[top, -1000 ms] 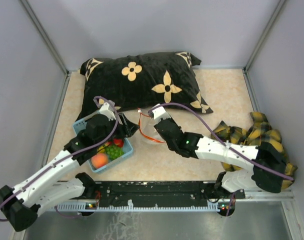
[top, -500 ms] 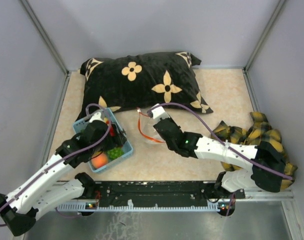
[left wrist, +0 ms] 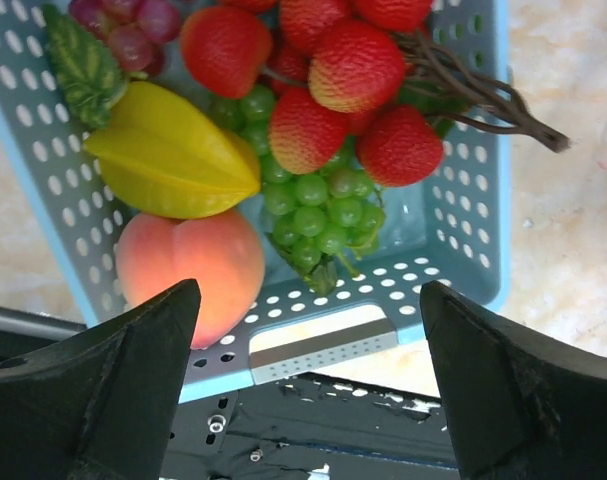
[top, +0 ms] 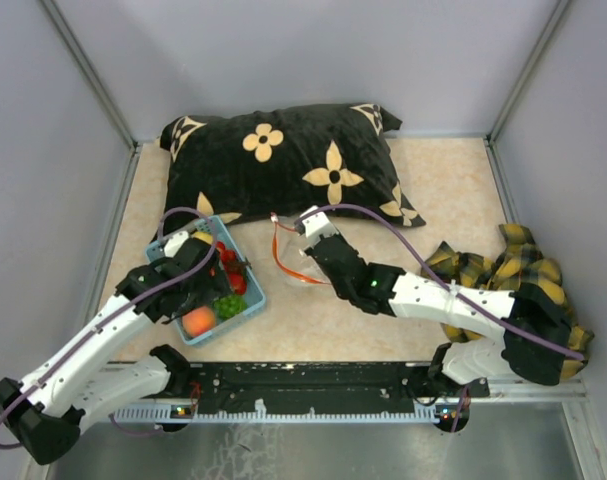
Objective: Place the food in the zip-top bag and seal the zipper
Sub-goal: Open the zipper of the food storage bag.
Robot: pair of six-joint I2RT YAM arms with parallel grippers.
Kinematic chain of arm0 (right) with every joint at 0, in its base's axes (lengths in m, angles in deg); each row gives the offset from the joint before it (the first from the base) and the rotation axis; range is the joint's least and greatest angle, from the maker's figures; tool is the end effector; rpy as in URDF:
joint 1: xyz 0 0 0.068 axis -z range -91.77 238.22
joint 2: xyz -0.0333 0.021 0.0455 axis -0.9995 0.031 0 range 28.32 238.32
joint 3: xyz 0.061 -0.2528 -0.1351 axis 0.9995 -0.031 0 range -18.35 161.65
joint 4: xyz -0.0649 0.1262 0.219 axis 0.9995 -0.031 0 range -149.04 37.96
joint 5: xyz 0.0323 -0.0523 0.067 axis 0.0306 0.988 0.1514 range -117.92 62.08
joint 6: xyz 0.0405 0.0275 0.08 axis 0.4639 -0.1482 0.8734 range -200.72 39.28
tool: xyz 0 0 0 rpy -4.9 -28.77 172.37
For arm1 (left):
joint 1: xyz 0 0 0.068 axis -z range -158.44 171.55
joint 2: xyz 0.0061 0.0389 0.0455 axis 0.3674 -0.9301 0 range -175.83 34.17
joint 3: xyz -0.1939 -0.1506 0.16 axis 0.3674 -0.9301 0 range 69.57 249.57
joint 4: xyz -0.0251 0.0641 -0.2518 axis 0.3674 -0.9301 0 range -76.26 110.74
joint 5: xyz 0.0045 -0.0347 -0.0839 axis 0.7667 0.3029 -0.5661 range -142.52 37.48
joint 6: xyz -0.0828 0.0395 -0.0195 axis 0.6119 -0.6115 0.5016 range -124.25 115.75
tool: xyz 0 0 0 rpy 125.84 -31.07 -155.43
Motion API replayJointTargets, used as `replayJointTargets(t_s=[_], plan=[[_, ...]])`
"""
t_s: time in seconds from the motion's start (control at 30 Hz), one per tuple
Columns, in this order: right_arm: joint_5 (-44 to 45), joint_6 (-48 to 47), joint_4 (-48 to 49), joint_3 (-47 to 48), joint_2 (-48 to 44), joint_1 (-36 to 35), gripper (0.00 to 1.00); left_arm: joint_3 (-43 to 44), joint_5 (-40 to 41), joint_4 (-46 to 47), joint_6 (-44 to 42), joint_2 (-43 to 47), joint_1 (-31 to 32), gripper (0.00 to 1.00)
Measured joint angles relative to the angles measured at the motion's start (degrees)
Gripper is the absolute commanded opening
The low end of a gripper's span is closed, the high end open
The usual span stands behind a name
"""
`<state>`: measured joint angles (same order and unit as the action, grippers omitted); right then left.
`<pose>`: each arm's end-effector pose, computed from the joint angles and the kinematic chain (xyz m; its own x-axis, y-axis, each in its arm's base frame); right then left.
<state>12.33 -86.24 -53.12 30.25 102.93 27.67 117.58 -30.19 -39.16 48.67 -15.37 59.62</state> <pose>0.2019 0.2464 0.2718 -0.1861 -0.4790 -0.8579 -0.4017 0.8339 -0.3785 0.1411 -0.0696 0.2500 -0.7578 -0.3439 -0.5546 -0.2940 0.9386 -0.1803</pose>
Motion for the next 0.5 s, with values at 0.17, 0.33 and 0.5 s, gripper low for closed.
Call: replayJointTargets(t_s=[0.17,0.33,0.5], plan=[[-0.74,-0.28,1.66,-1.73,-0.79,0.42,0.01,0.00,-1.64,-2.54,0.74,-1.79,-5.57,0.96],[-1.36,-0.48,2.86,-4.00,-2.47,0.74,0.01,-2.67,-5.70,-1.86,-0.85,-3.54,-13.25,0.94],[-1.77,-0.94,3.74,-5.64,-4.44,0.92,0.01,-3.26,-6.80,-2.75,-1.53,-7.72,-14.34,0.94]])
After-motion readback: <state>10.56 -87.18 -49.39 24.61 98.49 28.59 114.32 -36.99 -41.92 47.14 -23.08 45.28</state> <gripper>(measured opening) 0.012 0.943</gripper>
